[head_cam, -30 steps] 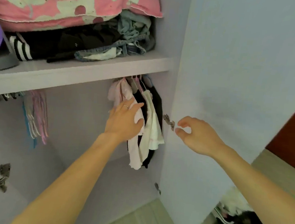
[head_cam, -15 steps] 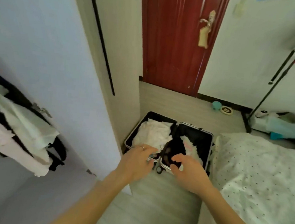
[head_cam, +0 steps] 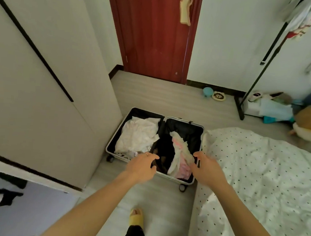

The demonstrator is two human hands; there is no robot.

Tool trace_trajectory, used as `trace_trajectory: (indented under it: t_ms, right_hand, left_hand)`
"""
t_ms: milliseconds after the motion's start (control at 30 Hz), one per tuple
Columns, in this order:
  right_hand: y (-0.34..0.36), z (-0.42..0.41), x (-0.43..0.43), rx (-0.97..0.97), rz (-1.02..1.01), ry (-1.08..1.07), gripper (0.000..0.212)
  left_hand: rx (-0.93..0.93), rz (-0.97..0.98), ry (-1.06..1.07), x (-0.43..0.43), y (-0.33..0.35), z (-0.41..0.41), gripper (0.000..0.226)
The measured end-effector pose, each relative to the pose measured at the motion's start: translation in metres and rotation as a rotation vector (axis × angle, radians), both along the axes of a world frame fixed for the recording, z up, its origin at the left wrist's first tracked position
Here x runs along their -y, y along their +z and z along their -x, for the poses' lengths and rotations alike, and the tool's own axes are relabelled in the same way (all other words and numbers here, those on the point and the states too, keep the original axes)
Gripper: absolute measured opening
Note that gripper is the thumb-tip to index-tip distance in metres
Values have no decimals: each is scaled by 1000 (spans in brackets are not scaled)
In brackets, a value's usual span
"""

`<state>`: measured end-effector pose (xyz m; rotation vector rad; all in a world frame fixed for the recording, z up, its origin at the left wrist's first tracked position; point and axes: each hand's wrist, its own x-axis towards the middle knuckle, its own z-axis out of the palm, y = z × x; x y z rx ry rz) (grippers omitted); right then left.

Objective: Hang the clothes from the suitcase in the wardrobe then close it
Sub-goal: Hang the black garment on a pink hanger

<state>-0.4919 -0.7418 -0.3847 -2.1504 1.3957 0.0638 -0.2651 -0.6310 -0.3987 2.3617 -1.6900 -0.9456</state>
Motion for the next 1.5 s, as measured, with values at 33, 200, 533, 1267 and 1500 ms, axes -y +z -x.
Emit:
trace_trajectory:
  t_ms: [33, 200, 533, 1267, 1500]
  right_hand:
    - [-4, -5, 10, -11, 8, 6, 41]
    - [-41, -50, 81, -91, -24, 5, 42]
    - [-155, -144, 196, -202, -179, -29, 52]
    - [-699, -244, 282, -341, -309, -23, 66]
    - [-635, -229, 280, -22, -59, -120, 35]
  left_hand:
    - [13, -4, -5, 8, -4, -5, 45]
    - [81, -36, -30, 70, -42, -49, 45]
    - [71, -193, 7, 186, -151, -159, 47]
    - [-46, -494, -46, 247, -681, -193, 84]
    - [-65, -587, -12, 249, -643, -188, 75]
